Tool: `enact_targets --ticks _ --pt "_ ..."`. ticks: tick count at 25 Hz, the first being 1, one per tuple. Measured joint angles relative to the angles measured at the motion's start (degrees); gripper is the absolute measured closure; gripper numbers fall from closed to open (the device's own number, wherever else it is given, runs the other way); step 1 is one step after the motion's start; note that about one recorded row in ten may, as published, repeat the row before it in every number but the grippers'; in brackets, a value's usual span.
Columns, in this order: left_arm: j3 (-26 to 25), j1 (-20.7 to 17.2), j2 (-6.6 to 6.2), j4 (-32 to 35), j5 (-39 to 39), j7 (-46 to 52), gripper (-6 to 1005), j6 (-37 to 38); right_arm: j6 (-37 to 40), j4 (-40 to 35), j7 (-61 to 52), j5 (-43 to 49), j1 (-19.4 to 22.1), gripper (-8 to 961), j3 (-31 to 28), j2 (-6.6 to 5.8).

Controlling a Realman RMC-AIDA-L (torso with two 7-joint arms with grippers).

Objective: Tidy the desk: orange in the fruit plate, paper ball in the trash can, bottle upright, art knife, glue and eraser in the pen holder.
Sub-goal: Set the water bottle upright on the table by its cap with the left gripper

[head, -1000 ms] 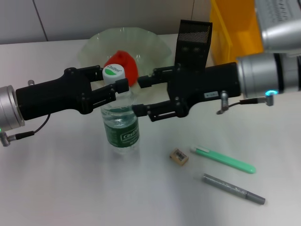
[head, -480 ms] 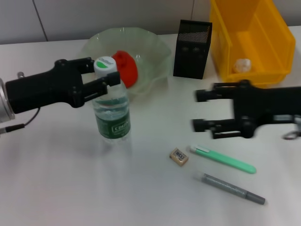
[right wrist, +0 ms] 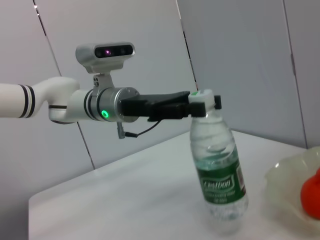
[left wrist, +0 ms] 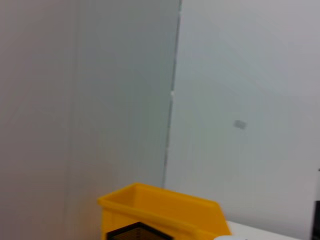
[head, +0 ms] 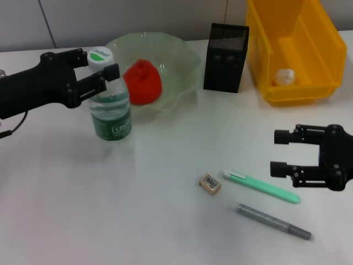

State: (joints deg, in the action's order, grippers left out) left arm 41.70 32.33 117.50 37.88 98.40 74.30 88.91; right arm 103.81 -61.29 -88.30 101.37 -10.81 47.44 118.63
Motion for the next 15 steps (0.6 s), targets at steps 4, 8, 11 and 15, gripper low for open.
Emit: enact_targets --ticks 4,8,11,15 --pt "-0.02 0.01 0.28 0.04 0.0 -0.06 517 -4.0 0.14 1.85 0.35 1.05 0.04 221 -0.34 -0.05" --pt "-0.01 -0.16 0.33 0.08 0.0 -0.14 515 -6.8 0.17 3.27 1.01 1.56 -0.15 221 -0.36 -0.07" --pt "-0.09 -0.63 0.36 0.22 -0.05 -0.56 514 -8.03 0.17 4.54 1.71 1.79 -0.62 221 -0.36 -0.07" --pt "-0.46 -1.42 0.45 0.76 -0.07 -0.72 512 -8.93 0.19 4.92 1.9 1.96 -0.95 222 -0.18 -0.01"
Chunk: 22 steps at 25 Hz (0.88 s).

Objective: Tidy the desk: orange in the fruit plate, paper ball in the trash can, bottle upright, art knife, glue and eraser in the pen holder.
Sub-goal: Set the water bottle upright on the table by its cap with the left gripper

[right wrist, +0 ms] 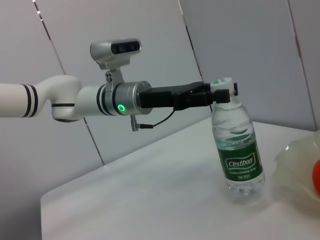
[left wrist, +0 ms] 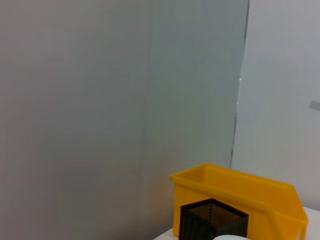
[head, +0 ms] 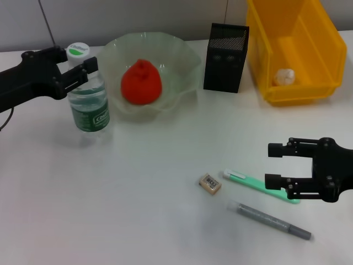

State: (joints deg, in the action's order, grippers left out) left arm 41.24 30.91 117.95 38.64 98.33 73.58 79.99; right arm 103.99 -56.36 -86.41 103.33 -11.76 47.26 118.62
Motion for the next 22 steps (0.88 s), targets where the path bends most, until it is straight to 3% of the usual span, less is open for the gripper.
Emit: enact_targets --ticks 8,22 --pt "-1.5 -1.94 0.32 1.29 -0.45 -0.75 508 -0.46 0.07 0.03 0.01 0.0 -0.28 222 -0.21 -0.06" --pt "-1.61 -2.18 0.27 1.31 -1.96 -0.81 501 -4.67 0.07 0.06 0.01 0.0 -0.99 222 -0.01 0.1"
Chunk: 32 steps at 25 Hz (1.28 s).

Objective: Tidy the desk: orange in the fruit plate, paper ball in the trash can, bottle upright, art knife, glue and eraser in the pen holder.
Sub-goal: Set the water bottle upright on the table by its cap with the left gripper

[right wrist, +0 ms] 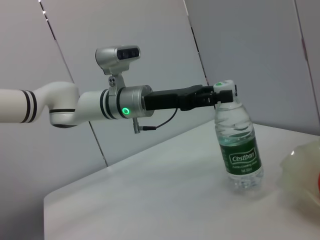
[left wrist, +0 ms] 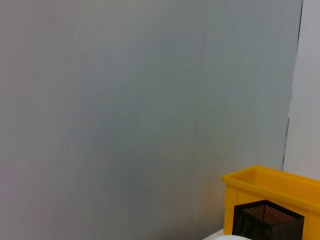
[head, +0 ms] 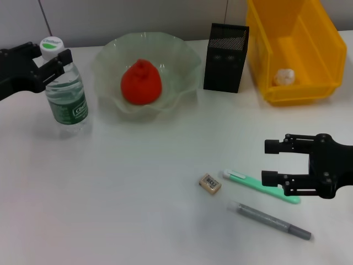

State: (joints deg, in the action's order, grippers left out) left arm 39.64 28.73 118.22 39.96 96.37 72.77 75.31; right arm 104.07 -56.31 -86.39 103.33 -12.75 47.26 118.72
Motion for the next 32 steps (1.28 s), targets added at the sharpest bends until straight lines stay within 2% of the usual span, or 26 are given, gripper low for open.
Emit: enact_targets --ticks 22,32 --pt "0.07 -0.23 0.15 -0.67 -0.88 -1.24 490 -1.5 -0.28 1.56 0.45 0.77 -0.66 223 -0.03 -0.18" --pt "0.06 -0.35 0.26 -3.93 -0.98 -3.2 485 -1.48 -0.34 1.55 0.61 1.21 -0.79 223 -0.12 0.08"
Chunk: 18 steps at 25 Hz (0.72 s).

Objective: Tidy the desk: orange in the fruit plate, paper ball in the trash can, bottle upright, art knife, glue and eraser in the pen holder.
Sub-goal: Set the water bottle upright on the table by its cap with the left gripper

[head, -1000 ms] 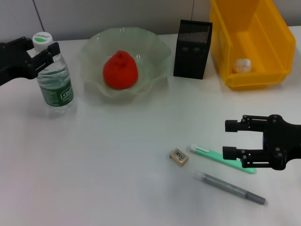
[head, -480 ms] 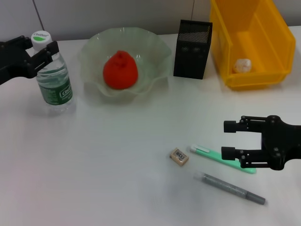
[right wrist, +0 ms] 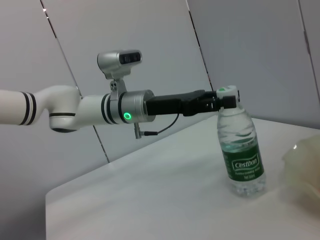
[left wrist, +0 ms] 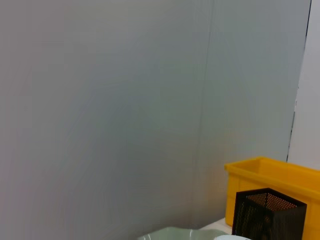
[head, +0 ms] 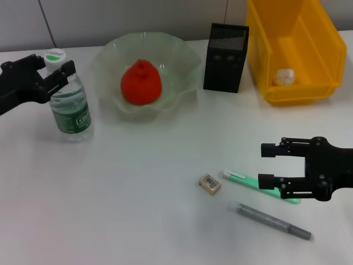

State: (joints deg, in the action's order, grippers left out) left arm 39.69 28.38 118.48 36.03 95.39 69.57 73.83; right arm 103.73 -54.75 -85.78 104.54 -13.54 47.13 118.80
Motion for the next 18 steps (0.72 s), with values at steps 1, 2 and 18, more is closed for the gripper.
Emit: enact_targets --ticks 1,2,18 --pt "0.0 0.0 0.0 0.0 0.0 0.0 484 0.0 -0.01 0.04 0.0 0.02 -0.01 223 0.07 0.01" --pt "0.0 0.0 0.0 0.0 0.0 0.0 484 0.0 -0.01 0.04 0.0 0.02 -0.01 223 0.07 0.01" --pt "0.15 -0.26 0.14 -2.75 -2.34 -3.75 476 -1.9 -0.2 1.53 0.09 0.16 -0.82 238 0.0 -0.11"
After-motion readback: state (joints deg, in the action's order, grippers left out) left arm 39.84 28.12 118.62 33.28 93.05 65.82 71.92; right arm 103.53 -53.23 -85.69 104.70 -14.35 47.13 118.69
